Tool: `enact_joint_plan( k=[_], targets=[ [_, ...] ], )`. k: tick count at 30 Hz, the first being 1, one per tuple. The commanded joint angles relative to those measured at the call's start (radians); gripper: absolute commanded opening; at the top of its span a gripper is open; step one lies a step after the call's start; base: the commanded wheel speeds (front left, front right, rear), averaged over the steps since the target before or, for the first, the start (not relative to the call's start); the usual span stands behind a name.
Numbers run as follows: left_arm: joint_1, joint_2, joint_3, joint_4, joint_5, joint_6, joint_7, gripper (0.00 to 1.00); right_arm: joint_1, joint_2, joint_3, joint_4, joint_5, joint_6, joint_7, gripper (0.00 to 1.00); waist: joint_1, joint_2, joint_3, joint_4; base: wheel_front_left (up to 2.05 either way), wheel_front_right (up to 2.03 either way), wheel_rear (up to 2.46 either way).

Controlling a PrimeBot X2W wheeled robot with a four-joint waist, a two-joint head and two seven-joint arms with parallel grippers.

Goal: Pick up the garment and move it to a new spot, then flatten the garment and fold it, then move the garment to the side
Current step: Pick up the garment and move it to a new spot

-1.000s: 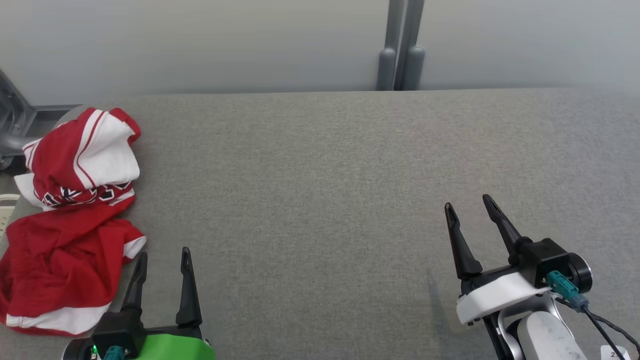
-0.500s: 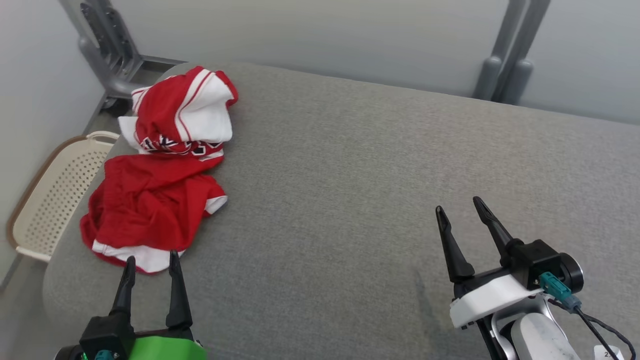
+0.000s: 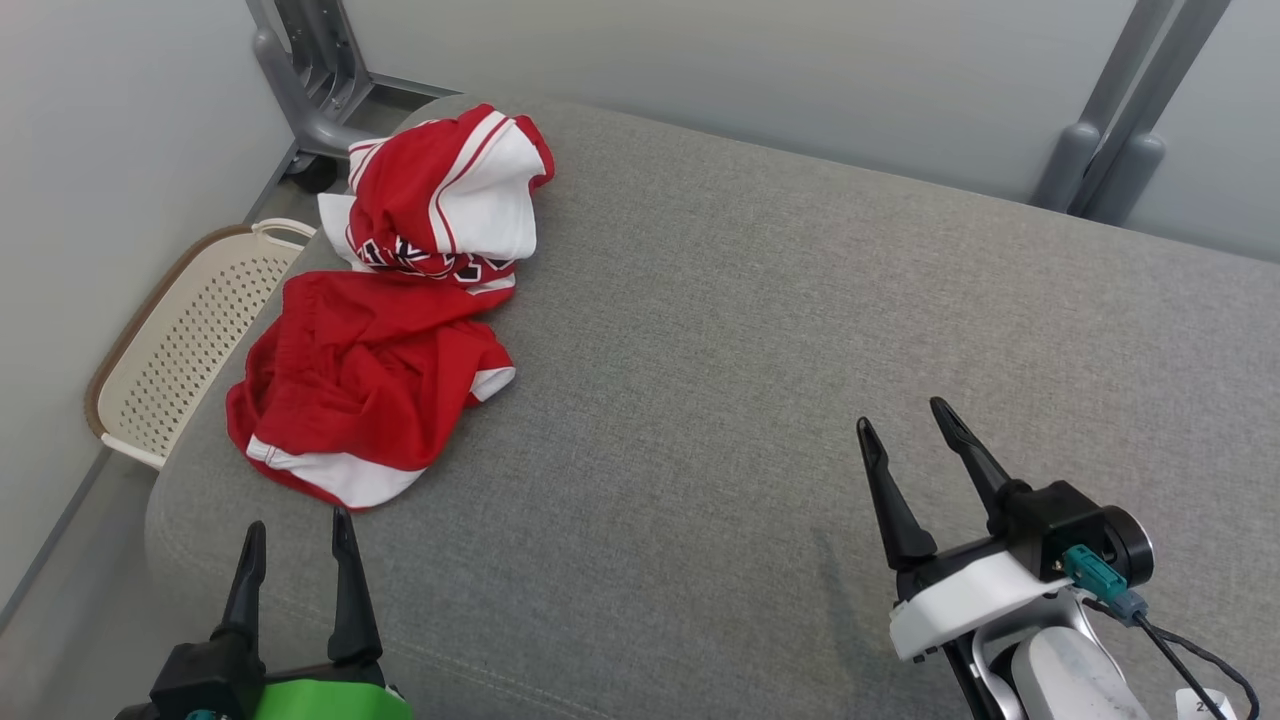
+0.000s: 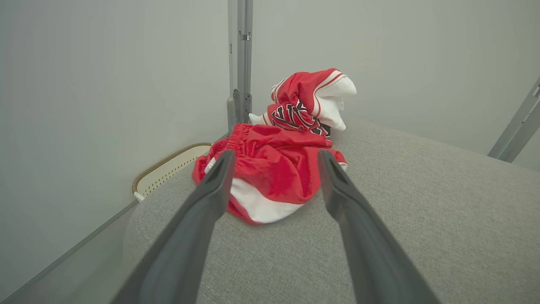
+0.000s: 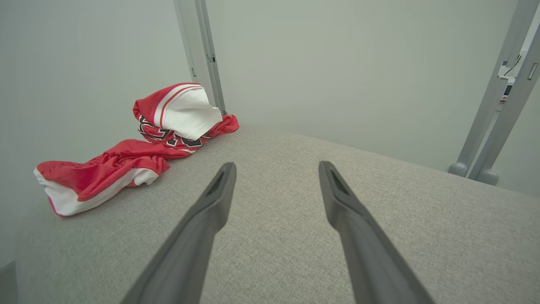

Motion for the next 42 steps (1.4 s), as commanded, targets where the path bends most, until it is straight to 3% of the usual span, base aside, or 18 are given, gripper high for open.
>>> enact_joint_plan(
  k=[1,7,11,21,28,34,42],
  targets=[
    [-0.011,0.001,0.007,0.002,-0.003,-0.008,-0.001,1.00,-0.010,-0.004,-0.006,0.001,-0.009,0.000,-0.003,1.00,0.0000,0.0000,0.003,-0.009,0.00,0.00,0.00],
    [-0.071,0.030,0.032,0.017,0.020,-0.030,-0.001,1.00,-0.015,-0.004,-0.013,-0.002,-0.017,0.000,-0.003,1.00,0.0000,0.0000,0.014,-0.024,0.00,0.00,0.00],
    [-0.158,0.093,0.044,0.049,0.025,-0.053,0.042,1.00,-0.023,-0.004,-0.015,-0.005,-0.021,0.000,-0.003,1.00,0.0000,0.0000,0.028,-0.036,0.00,0.00,0.00],
    [-0.418,0.273,0.074,0.121,-0.042,-0.140,0.353,1.00,-0.058,-0.004,-0.016,-0.012,-0.056,0.000,-0.003,1.00,0.0000,0.0000,0.094,-0.080,0.00,0.00,0.00],
    [-0.547,0.335,0.075,0.272,-0.161,-0.175,0.544,1.00,-0.090,-0.004,-0.012,-0.017,-0.104,0.000,-0.003,1.00,0.0000,0.0000,0.183,-0.127,0.00,0.00,0.00],
    [-0.602,0.327,0.069,0.402,-0.245,-0.184,0.611,1.00,-0.124,-0.004,0.000,-0.019,-0.148,0.000,-0.003,1.00,0.0000,0.0000,0.259,-0.163,0.00,0.00,0.00],
    [-0.638,0.334,0.046,0.546,-0.286,-0.191,0.587,1.00,-0.143,-0.004,-0.004,-0.025,-0.193,0.000,-0.003,1.00,0.0000,0.0000,0.325,-0.203,0.00,0.00,0.00]
  ],
)
